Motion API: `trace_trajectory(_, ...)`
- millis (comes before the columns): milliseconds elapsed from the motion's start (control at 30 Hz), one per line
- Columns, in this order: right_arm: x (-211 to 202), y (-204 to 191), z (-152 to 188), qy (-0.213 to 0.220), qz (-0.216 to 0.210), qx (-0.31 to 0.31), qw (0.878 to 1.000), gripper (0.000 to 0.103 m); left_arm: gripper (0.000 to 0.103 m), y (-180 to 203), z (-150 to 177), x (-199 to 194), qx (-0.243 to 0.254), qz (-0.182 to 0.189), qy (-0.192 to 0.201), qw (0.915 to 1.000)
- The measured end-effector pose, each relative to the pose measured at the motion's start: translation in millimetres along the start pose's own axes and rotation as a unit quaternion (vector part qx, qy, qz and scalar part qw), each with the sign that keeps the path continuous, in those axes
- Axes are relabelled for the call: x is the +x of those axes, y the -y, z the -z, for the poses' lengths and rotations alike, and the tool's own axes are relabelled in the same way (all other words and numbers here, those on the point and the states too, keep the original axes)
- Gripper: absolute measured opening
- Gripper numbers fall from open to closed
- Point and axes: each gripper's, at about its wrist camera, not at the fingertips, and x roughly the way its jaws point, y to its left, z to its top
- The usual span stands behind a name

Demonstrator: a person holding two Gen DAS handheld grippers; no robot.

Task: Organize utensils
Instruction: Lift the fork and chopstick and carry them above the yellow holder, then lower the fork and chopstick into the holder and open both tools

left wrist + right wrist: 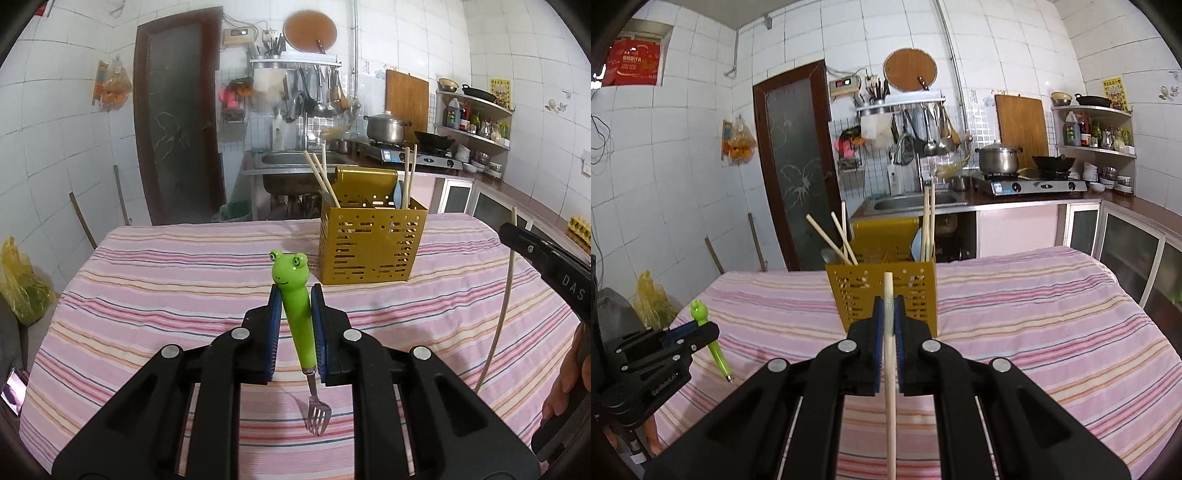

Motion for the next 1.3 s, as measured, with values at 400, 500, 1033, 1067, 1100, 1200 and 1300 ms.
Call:
trace_trajectory(400,-2,-8,-22,0.04,0.01,-0.025,0.999,0.006,0.014,-6,-16,8,-0.019,0.01,0.007,0.9998)
trace_trajectory(500,-3,-7,-38,0.054,0.012,-0.027,0.998,0.006,0.014,-5,-28,9,-0.022,0.02,0.01,0.9995)
trace_trajectory(1033,40,2,-176,0.151,0.025,-0.041,0.987,0.006,0.014,52,-192,44,-0.019,0.069,0.115,0.9907)
trace_trajectory(1067,48,4,-181,0.153,0.026,-0.04,0.987,0.006,0.014,55,-197,52,-0.018,0.067,0.12,0.9904)
trace_trajectory(1100,54,5,-184,0.154,0.025,-0.039,0.987,0.006,0.014,58,-203,64,-0.018,0.065,0.121,0.9903)
trace_trajectory(1200,78,11,-188,0.153,0.023,-0.034,0.987,0.006,0.014,61,-206,95,-0.02,0.068,0.112,0.9912)
trace_trajectory(1300,106,15,-180,0.146,0.026,-0.037,0.988,0.006,0.014,62,-198,123,-0.019,0.063,0.102,0.9926)
